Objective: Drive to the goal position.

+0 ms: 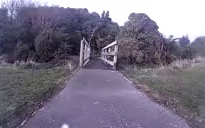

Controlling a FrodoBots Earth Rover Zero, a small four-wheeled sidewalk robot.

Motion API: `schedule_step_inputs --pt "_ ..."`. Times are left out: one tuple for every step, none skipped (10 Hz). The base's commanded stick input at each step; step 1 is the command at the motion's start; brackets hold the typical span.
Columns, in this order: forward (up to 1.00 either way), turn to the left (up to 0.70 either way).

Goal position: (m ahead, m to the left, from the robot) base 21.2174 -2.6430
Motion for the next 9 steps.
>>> schedule_step_inputs --pt "0.70 0.00" --pt "0.70 0.00" --pt "0.70 0.00" --pt "0.70 0.00" --pt "0.70 0.00" --pt "0.70 0.00" --pt "0.70 0.00" --pt "0.70 -0.02" --pt "0.70 -0.17"
